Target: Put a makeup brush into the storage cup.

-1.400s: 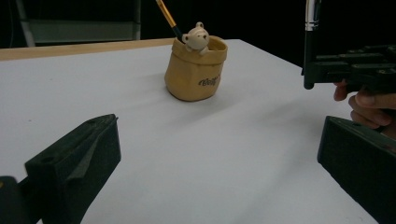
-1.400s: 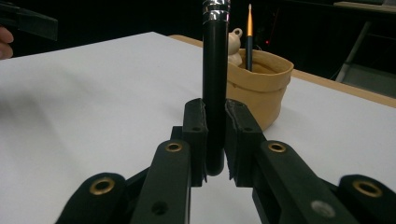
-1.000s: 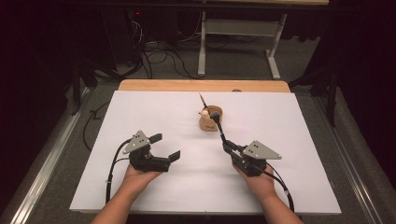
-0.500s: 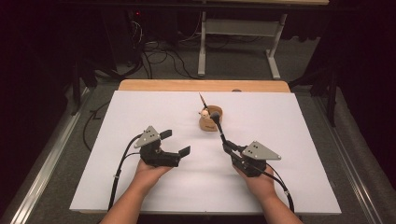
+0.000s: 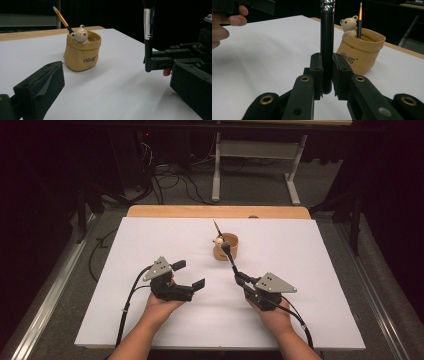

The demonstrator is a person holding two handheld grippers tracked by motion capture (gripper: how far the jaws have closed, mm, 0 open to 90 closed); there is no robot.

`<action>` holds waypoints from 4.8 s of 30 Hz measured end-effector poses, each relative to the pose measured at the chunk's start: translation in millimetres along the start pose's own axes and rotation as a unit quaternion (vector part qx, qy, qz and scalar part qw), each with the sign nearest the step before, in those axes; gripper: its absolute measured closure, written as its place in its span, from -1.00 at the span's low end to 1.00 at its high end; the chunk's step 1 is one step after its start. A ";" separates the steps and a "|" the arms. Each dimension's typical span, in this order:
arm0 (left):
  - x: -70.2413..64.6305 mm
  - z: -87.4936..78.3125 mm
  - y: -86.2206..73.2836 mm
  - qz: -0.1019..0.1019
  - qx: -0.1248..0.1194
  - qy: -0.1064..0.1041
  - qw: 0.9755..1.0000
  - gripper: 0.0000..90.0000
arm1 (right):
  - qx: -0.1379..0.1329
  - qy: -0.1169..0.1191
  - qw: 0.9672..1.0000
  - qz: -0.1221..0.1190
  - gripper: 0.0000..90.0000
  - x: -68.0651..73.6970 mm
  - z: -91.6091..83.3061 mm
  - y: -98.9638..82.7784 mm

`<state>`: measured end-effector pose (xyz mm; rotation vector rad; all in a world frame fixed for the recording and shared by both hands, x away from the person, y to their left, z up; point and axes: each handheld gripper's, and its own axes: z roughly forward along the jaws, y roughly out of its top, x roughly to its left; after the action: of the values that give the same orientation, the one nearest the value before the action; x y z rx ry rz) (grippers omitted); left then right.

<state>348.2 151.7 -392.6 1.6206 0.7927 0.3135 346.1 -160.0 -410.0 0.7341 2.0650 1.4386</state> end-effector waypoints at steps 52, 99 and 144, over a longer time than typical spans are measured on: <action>-8.5 0.9 -2.6 -0.007 -0.003 -0.018 1.000 -0.92 | -0.020 0.034 0.999 -0.026 0.82 27.4 12.2 10.2; -10.7 14.0 4.1 -0.011 -0.009 -0.039 0.999 -0.69 | -0.021 0.032 0.999 -0.021 0.82 29.1 12.0 8.6; -16.3 7.6 12.0 -0.018 -0.038 -0.052 0.998 -0.23 | -0.013 0.059 0.997 -0.049 0.82 46.0 19.6 6.4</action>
<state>344.8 135.0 -379.2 1.5374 0.7210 0.2284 327.1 -113.5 -414.7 0.5420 2.1349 1.4828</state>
